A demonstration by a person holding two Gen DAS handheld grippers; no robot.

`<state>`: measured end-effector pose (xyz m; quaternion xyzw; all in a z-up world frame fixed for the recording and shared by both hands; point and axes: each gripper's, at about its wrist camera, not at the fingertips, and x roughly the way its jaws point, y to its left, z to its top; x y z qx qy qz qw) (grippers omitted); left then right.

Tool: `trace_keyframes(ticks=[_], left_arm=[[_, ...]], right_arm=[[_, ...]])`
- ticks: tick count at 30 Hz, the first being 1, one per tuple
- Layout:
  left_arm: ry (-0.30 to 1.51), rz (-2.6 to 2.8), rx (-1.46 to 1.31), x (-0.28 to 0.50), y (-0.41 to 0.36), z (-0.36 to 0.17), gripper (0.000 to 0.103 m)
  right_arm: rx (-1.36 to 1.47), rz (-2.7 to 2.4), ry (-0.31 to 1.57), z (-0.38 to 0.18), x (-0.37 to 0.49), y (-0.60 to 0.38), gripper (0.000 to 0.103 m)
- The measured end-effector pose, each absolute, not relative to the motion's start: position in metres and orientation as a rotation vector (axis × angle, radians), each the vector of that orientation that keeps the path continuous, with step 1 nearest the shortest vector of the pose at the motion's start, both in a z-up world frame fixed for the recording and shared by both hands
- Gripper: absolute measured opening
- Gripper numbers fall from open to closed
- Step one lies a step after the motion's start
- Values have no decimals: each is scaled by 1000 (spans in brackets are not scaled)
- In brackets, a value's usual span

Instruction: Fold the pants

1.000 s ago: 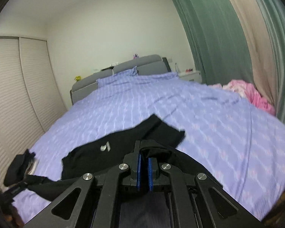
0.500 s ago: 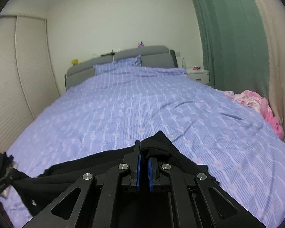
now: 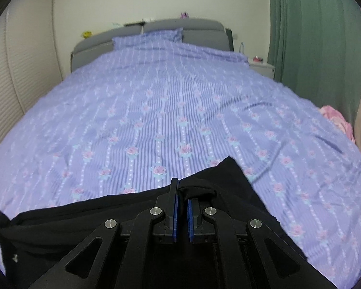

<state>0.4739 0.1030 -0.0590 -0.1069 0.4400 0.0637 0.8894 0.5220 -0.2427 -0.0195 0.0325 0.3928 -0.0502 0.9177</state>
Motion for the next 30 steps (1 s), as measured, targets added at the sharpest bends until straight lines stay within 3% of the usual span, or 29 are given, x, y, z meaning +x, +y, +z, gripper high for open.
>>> trace_keyframes(ticks=[4,6,8,9,10,12,13,17,23,30], left_arm=[[970,105,-245,481,107,-61,23],[982,82,-229,485,104,-56,32],[993,50,-228,488,103,-51,45],[998,45,-234,488,103,-48,48],[1005,38,-252,487,104,-45,54],[1015,18,-320,487,109,-41,81],[1016,10,-370,485,113,-38,102],[1026,8,-456,472,121,-22,103],[970,-46,-294,444,96,15,103],[796,-189,227,426,25,37,103]], right_arm=[[2,-118,842,-32,532,-233,7],[14,-108,856,-30,532,-234,13],[52,-74,860,-24,528,-236,53],[64,-70,841,-18,523,-236,65],[66,-73,816,-12,519,-236,66],[60,-68,792,-1,510,-236,67],[72,-46,792,6,504,-235,67],[73,-6,805,27,485,-232,67],[64,124,763,53,438,-219,67],[49,123,712,60,394,-252,67]])
